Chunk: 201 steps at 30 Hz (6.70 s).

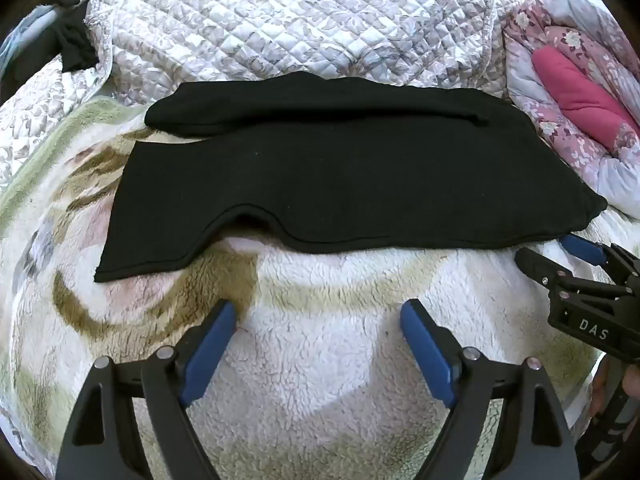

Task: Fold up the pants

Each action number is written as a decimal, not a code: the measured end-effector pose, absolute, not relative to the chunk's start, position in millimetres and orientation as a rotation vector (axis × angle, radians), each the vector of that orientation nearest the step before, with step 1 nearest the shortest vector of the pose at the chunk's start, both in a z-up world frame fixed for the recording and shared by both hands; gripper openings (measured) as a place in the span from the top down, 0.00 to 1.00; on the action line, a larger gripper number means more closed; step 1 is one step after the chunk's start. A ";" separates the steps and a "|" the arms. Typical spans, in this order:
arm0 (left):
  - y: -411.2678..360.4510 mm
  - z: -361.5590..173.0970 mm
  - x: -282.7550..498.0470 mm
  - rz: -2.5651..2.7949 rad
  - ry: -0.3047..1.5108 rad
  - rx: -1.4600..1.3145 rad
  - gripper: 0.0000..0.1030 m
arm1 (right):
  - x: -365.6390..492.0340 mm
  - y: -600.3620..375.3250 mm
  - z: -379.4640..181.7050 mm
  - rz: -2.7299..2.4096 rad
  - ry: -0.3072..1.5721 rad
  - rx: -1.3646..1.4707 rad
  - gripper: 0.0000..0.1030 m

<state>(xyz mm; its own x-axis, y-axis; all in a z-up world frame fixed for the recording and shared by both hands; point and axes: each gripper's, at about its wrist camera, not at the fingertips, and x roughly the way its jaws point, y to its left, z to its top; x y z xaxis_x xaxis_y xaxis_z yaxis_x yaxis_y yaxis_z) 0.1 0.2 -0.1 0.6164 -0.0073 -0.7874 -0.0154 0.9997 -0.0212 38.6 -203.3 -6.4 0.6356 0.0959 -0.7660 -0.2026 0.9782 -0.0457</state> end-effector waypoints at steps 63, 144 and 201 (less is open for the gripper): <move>-0.5 0.2 0.9 -0.007 0.916 -0.012 0.15 | 38.4 -203.7 -5.8 0.190 0.868 -0.133 0.23; 116.0 -2.6 14.0 0.074 0.864 -0.527 0.17 | 70.9 -330.6 4.5 0.053 0.828 0.411 0.35; 164.2 34.7 -97.8 0.466 0.753 -0.349 0.90 | -35.2 -423.6 63.8 -0.212 0.735 0.491 0.65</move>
